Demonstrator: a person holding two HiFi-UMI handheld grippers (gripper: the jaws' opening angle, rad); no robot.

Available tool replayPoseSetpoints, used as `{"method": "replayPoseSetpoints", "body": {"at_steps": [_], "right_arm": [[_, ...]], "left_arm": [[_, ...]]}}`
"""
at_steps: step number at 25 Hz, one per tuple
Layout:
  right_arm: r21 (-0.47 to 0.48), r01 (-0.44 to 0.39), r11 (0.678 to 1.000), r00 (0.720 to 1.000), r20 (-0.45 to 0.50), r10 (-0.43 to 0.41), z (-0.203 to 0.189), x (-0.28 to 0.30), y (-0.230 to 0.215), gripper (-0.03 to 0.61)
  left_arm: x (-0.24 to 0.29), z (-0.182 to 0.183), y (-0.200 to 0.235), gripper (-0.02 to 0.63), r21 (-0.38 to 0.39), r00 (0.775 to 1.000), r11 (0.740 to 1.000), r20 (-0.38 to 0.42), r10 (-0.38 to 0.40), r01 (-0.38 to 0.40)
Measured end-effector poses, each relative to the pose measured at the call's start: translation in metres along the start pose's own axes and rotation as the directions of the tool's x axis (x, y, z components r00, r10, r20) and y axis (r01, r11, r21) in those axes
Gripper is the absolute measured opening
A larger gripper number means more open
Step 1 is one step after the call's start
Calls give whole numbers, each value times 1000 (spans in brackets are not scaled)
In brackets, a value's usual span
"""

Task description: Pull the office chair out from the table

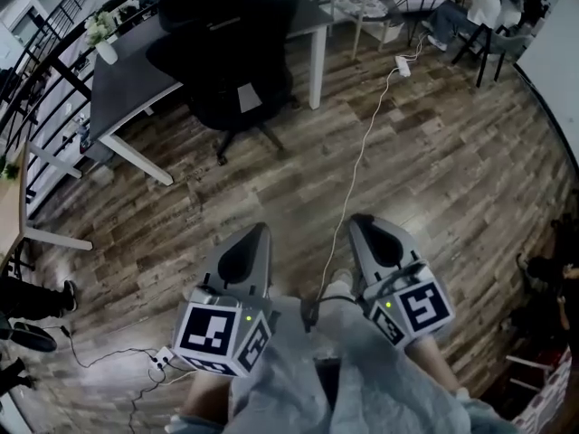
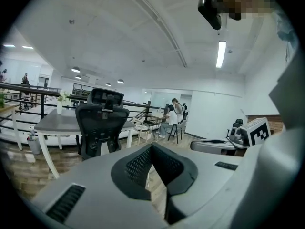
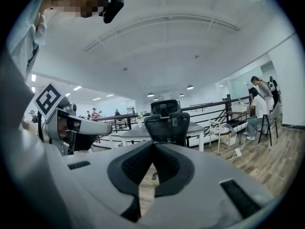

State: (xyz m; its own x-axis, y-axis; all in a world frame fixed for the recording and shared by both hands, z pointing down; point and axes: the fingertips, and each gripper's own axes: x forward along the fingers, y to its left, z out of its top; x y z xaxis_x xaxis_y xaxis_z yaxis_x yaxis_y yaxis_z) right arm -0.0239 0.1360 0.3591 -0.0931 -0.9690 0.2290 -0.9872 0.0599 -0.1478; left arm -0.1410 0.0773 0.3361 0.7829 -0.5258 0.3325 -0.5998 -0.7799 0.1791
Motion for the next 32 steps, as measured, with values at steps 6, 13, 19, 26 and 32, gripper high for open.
{"method": "replayPoseSetpoints", "body": {"at_steps": [6, 13, 19, 26, 32], "right_arm": [[-37, -84, 996, 996, -11, 84, 17, 6, -60, 5], [-43, -143, 989, 990, -11, 142, 25, 5, -117, 5], [-55, -184, 981, 983, -20, 183, 26, 8, -144, 5], [-46, -195, 980, 981, 6, 196, 33, 24, -158, 5], [-54, -188, 981, 982, 0, 188, 35, 54, -172, 5]], "left_arm": [[44, 23, -25, 9, -43, 996, 996, 38, 83, -82], [74, 41, -47, 9, -75, 983, 984, 75, 170, -165], [85, 55, -57, 9, -64, 970, 974, 98, 222, -216], [96, 67, -47, 9, -58, 959, 965, 110, 261, -256], [122, 76, -21, 9, -68, 953, 961, 130, 275, -268]]}}
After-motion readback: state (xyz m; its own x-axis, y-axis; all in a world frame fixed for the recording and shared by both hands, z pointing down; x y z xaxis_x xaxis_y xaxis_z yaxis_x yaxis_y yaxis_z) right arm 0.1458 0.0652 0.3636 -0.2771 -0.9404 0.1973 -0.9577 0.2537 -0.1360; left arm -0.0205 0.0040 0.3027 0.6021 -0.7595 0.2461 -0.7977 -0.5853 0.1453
